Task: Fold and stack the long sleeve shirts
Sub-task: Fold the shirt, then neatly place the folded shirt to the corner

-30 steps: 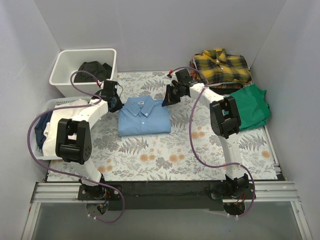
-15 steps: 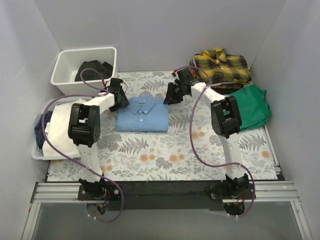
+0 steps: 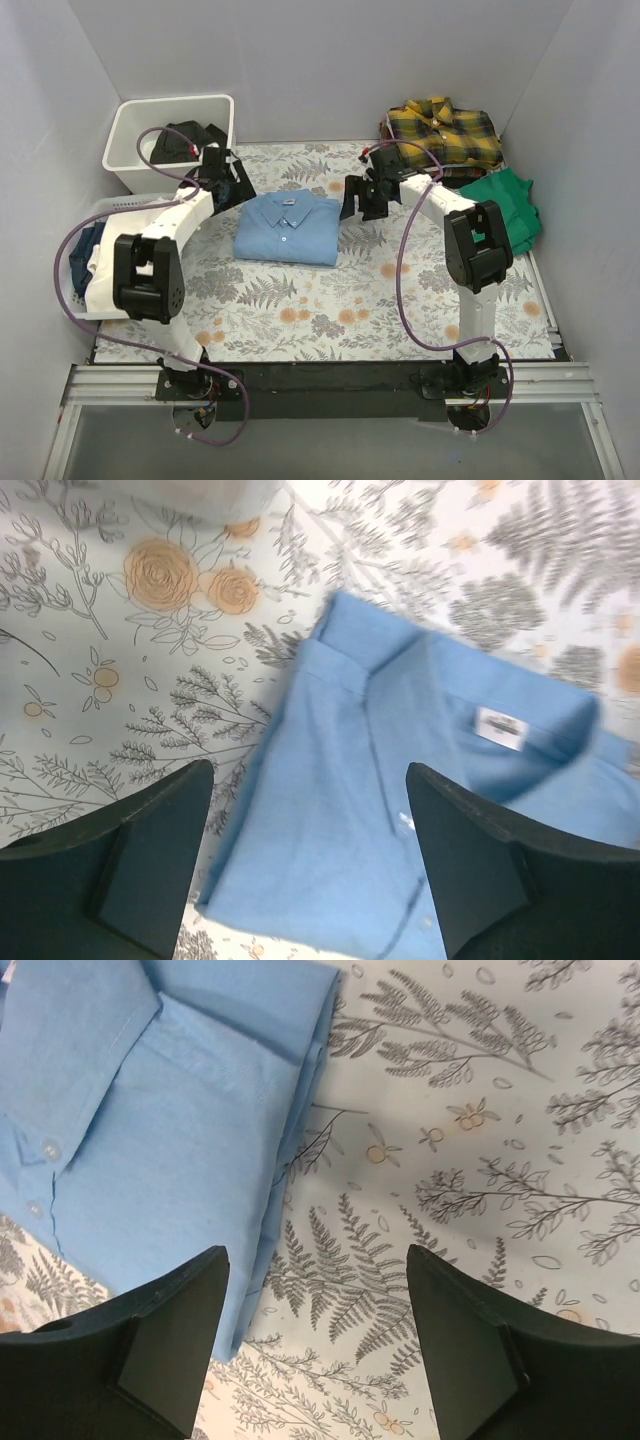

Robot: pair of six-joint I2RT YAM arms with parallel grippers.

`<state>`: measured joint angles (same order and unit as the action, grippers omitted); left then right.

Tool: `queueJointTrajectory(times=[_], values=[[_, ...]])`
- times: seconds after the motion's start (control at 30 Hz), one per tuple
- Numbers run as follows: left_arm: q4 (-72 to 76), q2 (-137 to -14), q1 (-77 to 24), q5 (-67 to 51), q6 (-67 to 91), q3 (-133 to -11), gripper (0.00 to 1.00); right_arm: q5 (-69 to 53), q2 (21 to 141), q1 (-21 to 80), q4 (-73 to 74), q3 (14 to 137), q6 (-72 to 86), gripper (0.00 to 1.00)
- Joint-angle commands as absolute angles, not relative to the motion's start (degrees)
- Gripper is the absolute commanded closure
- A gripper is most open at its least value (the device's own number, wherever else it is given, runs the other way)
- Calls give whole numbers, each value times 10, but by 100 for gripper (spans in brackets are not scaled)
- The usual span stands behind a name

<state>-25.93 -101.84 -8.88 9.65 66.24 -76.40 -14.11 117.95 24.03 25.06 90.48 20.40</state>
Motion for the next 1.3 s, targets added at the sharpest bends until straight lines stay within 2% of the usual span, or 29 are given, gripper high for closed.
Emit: queueJointTrajectory(times=[0.0, 0.5, 0.8, 0.97, 1.27], values=[[-243, -933, -85, 54, 656, -720, 22, -185, 1145, 239, 195, 870, 210, 20], [-214, -910, -86, -18, 664, -604, 21, -323, 1168, 253, 11, 759, 304, 18], [-240, -972, -95, 58, 668, -600, 23, -327, 1225, 279, -24, 766, 327, 17], [-245, -991, -97, 61, 671, -599, 23, -320, 1250, 292, -24, 773, 333, 18], [-237, -1016, -105, 33, 669, -584, 40, -329, 1274, 306, -25, 785, 344, 22]])
